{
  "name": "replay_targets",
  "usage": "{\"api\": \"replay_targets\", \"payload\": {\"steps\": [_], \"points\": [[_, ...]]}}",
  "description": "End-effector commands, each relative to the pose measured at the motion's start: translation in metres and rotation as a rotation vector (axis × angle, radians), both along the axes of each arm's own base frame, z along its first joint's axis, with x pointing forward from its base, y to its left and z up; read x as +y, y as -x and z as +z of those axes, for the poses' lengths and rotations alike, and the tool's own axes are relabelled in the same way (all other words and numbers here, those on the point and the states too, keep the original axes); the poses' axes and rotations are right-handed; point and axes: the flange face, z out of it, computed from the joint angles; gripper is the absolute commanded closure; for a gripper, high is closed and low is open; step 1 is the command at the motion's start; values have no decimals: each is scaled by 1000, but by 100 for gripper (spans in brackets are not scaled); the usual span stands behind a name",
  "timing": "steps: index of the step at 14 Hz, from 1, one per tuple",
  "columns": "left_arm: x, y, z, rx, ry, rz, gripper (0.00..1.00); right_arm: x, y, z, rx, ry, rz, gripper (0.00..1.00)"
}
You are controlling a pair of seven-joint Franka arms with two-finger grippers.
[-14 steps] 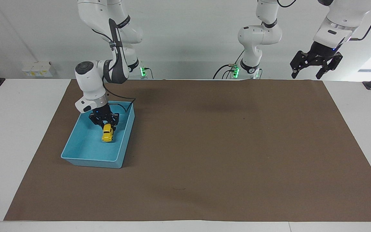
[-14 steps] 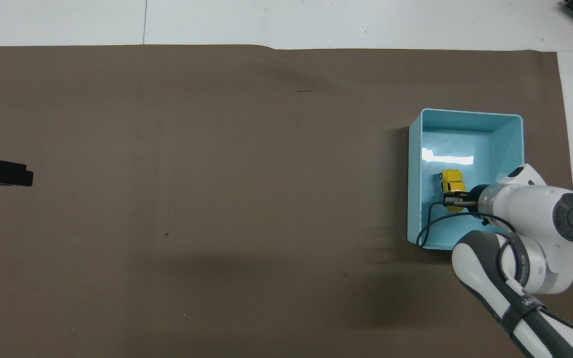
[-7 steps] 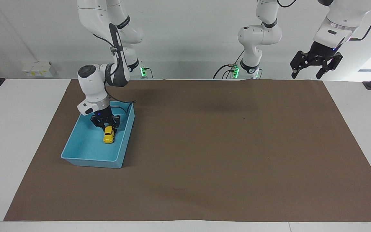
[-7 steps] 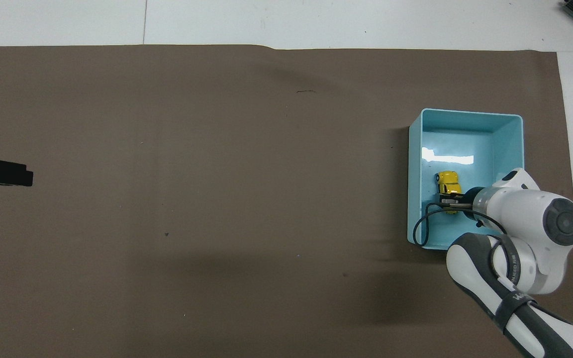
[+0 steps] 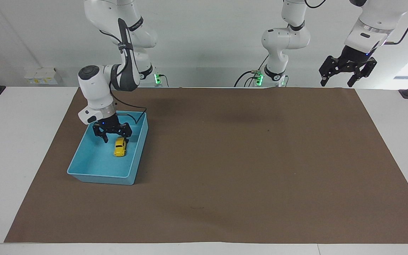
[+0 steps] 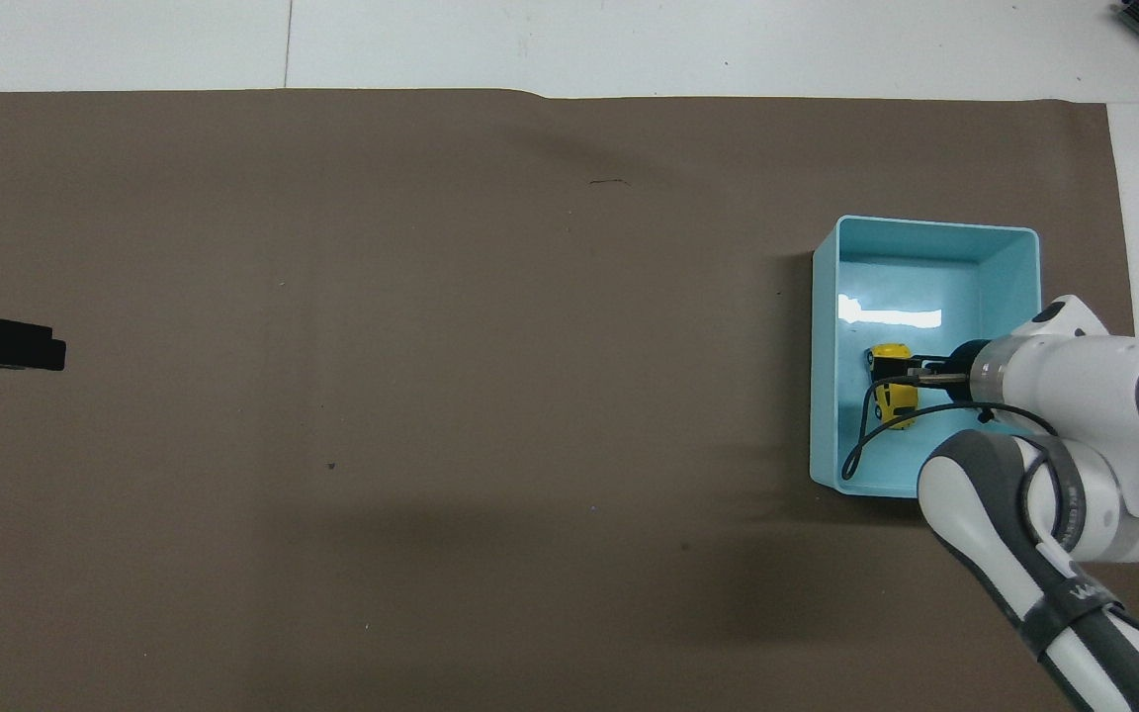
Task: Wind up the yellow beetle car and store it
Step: 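Open the right gripper and release the car in the box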
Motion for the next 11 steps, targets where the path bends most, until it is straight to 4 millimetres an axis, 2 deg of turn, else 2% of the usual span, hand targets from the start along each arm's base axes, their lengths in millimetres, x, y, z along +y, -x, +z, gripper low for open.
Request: {"api": "replay_targets", "payload": {"steps": [1,5,8,11], "points": [[2,2,2,6,11,3,0,-7,-20,31,18,-15,0,0],[2,2,2,6,11,3,0,-14,-38,67,29,3,10,0],[2,2,2,6,11,3,0,-18,-50,107,42,54,28,0],[3,2,2,6,11,5,0,-25,-47,146,100,62,-22,0]]}}
